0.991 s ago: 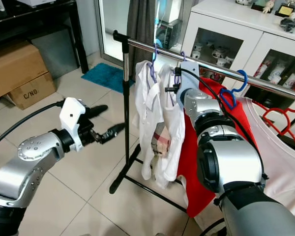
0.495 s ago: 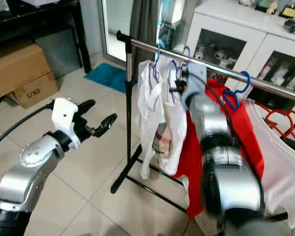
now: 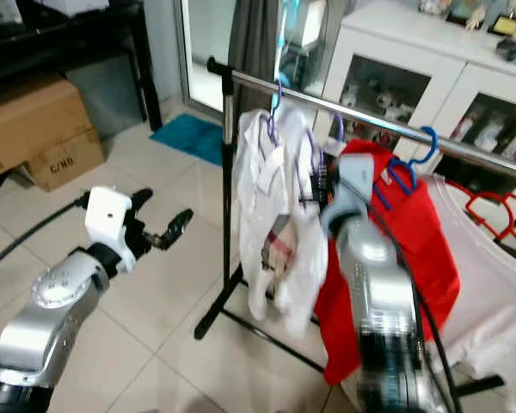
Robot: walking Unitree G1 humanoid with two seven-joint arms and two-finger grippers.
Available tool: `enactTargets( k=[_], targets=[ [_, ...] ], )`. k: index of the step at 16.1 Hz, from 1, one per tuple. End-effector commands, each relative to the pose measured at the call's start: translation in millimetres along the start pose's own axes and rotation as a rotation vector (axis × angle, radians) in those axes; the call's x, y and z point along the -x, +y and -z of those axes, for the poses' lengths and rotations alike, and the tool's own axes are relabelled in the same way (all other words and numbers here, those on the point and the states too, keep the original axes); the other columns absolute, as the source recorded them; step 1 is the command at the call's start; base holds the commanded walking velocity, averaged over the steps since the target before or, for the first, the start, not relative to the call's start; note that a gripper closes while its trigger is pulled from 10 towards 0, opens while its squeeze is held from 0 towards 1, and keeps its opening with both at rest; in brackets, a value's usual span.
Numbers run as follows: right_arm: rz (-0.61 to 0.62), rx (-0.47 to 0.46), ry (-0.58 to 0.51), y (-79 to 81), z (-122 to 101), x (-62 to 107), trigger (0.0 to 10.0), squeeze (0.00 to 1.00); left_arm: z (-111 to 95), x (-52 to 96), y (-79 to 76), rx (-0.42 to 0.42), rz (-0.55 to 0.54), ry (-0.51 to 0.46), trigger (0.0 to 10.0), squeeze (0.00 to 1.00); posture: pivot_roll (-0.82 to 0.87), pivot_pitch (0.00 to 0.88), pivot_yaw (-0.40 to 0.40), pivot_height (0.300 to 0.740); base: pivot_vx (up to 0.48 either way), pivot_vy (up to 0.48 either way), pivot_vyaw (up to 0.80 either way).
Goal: Hang hanger
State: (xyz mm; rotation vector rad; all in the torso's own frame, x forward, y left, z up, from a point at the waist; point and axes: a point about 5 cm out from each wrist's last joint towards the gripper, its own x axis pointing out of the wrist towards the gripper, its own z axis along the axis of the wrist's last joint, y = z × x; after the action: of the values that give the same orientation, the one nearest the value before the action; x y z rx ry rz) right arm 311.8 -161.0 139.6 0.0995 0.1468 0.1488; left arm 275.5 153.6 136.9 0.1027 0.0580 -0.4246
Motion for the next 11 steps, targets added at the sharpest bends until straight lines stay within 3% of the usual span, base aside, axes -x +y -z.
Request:
enactTargets(
  k=[1, 4, 5, 6, 11],
  targets=[
    [0.046, 0.005, -0.002, -0.8, -3, 7.6, 0.0, 0.00, -2, 1.1, -0.9, -0.005, -0.012, -0.006, 10.0, 0.00, -0.08, 0.000, -0.054, 0.740, 0.000, 0.000, 0.00],
    [0.115, -0.005, 0.090, -2.2, 21, 27.1, 0.0, 0.00, 3, 3.8, -5.7, 0.020, -0.018, 0.004, 10.0, 0.00, -0.09, 0.000, -0.052, 0.740, 0.000, 0.000, 0.00],
    [0.120, -0.003, 0.101, -1.4, 22, 29.5, 2.5, 0.00, 3, 4.3, -6.4, 0.019, -0.018, 0.005, 10.0, 0.00, -0.09, 0.000, -0.052, 0.740, 0.000, 0.000, 0.00],
    [0.119, 0.013, 0.109, -0.8, 22, 29.6, 9.8, 0.00, 3, 4.5, -6.3, 0.022, -0.021, 0.005, 10.0, 0.00, -0.09, 0.000, -0.051, 0.740, 0.000, 0.000, 0.00],
    [0.140, 0.021, 0.138, 2.7, 23, 34.0, 10.0, 0.00, 3, 6.7, -7.8, 0.030, -0.028, 0.003, 10.0, 0.00, -0.08, 0.000, -0.060, 0.740, 0.000, 0.000, 0.00]
  ],
)
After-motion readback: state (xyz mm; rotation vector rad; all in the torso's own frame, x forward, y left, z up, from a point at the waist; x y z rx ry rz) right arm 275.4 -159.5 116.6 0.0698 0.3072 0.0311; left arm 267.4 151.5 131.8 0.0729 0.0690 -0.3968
